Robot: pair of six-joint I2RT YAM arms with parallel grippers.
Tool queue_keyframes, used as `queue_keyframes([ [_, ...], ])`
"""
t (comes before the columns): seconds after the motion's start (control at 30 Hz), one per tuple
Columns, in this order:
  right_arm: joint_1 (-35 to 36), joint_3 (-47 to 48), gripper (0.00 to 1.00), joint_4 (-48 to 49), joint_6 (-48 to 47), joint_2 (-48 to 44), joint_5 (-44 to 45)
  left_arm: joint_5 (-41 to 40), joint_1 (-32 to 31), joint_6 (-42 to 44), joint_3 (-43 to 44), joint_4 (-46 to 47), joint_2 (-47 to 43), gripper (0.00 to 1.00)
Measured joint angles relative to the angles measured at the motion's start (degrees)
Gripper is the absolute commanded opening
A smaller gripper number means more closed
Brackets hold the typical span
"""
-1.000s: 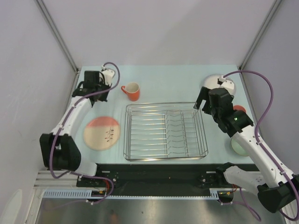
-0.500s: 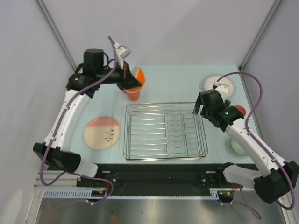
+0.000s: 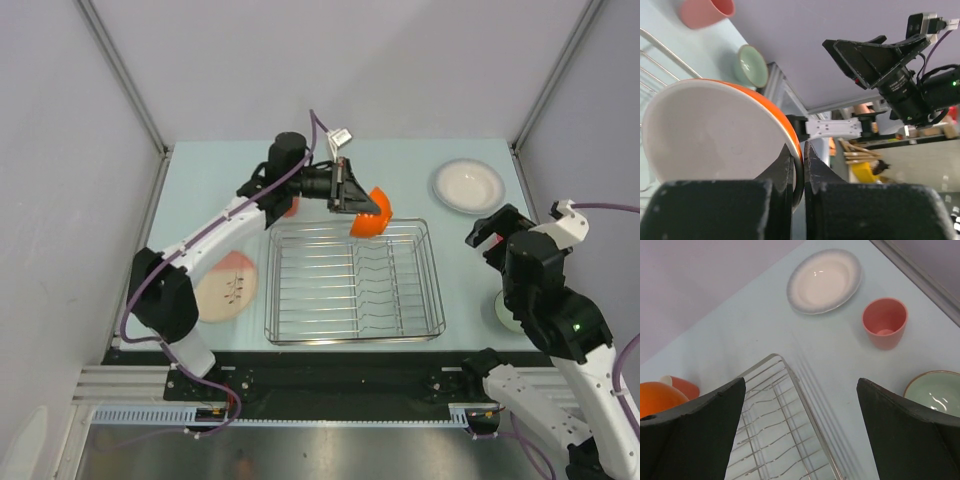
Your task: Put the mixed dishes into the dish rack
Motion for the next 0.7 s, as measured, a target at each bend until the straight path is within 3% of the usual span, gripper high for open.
queue_keyframes([
  [0.3,0.00,0.13,1.00,-5.38,2.19,-1.55,1.44,-3.52,-10.88,-15.32,1.73,12.81,9.84,0.01],
  [0.5,0.00,1.75,1.00,-9.55,3.69,-3.87,1.51,-8.44,-14.64,-20.65,2.95,14.93,16.79,0.11],
  [0.7,0.00,3.76,1.00,-13.25,5.16,-4.83,1.88,-11.96,-15.61,-22.84,3.80,15.17,21.92,0.10],
])
